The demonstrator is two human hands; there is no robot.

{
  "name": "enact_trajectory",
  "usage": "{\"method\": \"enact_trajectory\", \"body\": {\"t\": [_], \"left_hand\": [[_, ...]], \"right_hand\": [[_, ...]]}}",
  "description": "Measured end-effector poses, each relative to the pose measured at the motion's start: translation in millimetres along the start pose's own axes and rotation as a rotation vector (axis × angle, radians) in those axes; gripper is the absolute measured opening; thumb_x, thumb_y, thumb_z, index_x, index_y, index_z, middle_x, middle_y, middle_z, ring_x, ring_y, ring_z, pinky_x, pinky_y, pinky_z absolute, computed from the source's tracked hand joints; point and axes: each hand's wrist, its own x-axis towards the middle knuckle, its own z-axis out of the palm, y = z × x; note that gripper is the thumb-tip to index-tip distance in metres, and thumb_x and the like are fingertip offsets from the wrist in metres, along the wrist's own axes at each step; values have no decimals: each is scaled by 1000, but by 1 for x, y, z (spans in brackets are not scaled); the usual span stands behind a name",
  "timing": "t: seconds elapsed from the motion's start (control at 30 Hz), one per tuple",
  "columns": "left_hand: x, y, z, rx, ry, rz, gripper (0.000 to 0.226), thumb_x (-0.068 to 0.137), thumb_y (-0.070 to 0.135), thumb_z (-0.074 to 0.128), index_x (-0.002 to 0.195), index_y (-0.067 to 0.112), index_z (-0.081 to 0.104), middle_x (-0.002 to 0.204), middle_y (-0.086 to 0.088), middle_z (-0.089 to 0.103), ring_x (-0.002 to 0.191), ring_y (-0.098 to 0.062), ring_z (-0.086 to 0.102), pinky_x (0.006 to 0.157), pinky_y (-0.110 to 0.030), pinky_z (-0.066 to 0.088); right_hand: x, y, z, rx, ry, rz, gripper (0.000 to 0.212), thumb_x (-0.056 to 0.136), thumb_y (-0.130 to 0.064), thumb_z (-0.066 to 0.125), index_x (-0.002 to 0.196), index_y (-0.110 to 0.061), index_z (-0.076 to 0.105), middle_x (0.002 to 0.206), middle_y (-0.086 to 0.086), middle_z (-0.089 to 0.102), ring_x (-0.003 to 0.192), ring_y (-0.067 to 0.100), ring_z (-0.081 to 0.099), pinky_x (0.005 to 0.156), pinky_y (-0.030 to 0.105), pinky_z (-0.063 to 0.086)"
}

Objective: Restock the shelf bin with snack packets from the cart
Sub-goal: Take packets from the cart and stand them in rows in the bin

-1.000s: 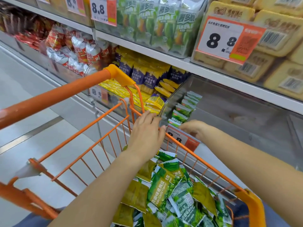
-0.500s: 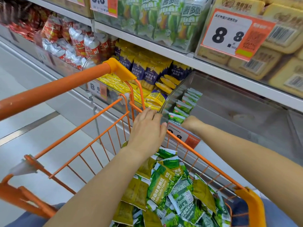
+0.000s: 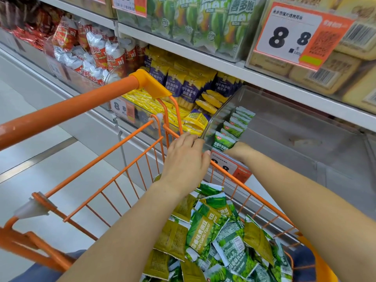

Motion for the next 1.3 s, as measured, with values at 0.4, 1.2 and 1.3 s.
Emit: {"method": "enact_trajectory", "body": {"t": [0.4,1.2,1.3], "left_hand": [[0,1,-1,2,7,0,43,102,35,34,137,14,48,142,-2,45,140,-20,24,115,-35,13],[2,-2,2,40,26,23,42,102,37,35,136,16,49,141,-1,46,138,-19,28,113,-34,17],[3,-4,3,44,39,34,42,102,36,35,135,15,50,139,-1,48,136,-19,31,112,-35,20]], "right_hand": [[-1,1,0,-88,116,-29,51,86,-57,59,98,-8,53,88,5,54,77,20,52,64,30,41],[-12,8,-4,383,58,-35,53,84,-19,72,125,1,46,103,9,56,83,18,53,67,27,42],[-19,8,-10,415,13,-41,47,84,-14,71,121,0,46,113,16,61,75,18,57,59,25,44]]}}
